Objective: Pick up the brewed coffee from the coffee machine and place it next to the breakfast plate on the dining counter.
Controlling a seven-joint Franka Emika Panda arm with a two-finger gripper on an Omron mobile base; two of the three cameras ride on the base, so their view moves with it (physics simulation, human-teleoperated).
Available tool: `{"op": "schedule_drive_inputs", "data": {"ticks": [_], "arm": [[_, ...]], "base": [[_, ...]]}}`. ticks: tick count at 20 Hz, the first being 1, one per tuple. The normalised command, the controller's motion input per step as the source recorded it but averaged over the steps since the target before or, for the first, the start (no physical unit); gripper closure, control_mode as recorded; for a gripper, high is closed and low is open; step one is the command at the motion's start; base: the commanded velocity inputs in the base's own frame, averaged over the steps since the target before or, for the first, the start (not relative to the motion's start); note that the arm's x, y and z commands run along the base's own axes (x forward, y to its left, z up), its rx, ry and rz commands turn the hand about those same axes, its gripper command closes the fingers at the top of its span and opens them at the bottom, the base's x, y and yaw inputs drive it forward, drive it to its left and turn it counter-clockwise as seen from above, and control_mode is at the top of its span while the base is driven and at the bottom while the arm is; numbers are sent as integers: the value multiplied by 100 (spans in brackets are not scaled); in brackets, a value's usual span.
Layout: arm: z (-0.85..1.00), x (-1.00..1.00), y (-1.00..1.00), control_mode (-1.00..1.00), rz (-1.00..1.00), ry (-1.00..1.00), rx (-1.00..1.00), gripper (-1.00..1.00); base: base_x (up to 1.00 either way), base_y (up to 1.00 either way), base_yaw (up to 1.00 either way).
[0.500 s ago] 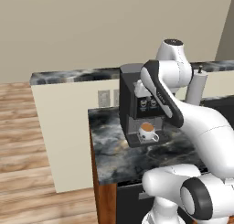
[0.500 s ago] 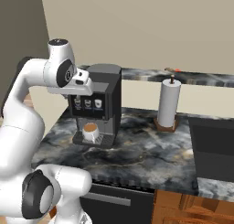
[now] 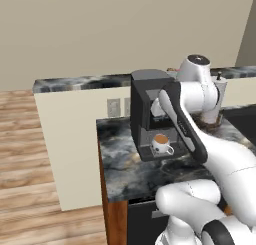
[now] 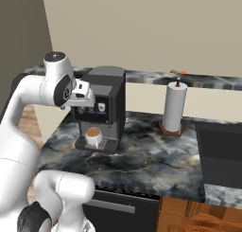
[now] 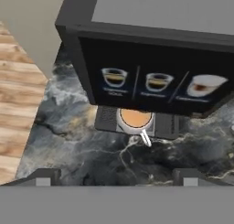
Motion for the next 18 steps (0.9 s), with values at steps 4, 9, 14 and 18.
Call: {"op": "schedule_drive_inputs", "data": {"ticks": [4,9,14,18], "arm": [[-68,-45,-21,-100,5,-40,0,-100],[-36,-17,-37,-100,10,-30,3,-100],[-1,0,-56,-100,10,-3,17,-100],[0,2,-39,-100,13,9,19,-100]], "base": [[0,0,0],[0,0,0],[0,0,0],[0,0,0]]}}
